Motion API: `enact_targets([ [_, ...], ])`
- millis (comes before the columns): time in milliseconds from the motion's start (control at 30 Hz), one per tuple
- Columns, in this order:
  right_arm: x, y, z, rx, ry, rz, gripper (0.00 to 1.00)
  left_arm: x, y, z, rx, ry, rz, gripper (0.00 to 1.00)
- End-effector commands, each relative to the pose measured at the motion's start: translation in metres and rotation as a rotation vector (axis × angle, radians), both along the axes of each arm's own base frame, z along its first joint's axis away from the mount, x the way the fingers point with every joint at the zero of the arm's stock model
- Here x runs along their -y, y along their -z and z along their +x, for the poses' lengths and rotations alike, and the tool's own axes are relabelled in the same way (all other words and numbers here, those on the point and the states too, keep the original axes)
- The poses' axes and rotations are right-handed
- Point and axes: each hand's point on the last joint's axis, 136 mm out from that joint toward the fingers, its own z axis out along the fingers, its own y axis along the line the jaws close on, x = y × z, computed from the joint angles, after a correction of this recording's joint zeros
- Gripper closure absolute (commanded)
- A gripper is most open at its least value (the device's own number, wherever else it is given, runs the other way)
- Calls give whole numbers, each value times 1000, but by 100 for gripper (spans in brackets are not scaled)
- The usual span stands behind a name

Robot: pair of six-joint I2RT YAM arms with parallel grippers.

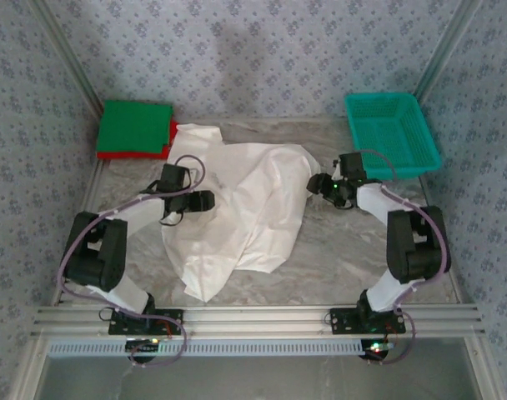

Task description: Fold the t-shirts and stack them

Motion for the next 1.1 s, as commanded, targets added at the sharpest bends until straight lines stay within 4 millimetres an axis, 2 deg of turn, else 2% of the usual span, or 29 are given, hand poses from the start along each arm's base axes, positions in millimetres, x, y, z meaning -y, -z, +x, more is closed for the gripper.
enact_targets([
  [0,-13,-8,28,50,45,89,38,2,8,11,26,-18,-18,34],
  [167,-26,-10,36,68,17,63,38,9,16,17,30,-8,-44,53],
  [200,-27,-9,37,69,15,64,39,8,18,18,31,-5,-38,66],
  [267,-26,-9,36,71,21,63,39,4,20,18,31,-14,-18,83],
  [300,-25,-9,35,71,24,59,39,3,17,19,34,-17,-12,95],
  [333,-23,-9,33,71,29,55,39,0,14,19,39,-23,-5,100],
  [467,-6,-3,28,50,83,22,39,-18,-23,19,111,-77,54,100],
  [600,11,4,30,14,128,34,38,-61,-59,18,153,-194,109,100],
  [700,15,5,33,4,133,47,38,-93,-69,16,144,-285,105,100],
  [867,10,13,33,-20,132,68,38,-92,-71,11,120,-247,91,100],
  [967,5,25,37,-44,130,90,38,-105,-59,7,92,-275,130,100],
  [1067,-10,31,47,-51,96,129,40,-117,-46,5,58,-334,113,100],
])
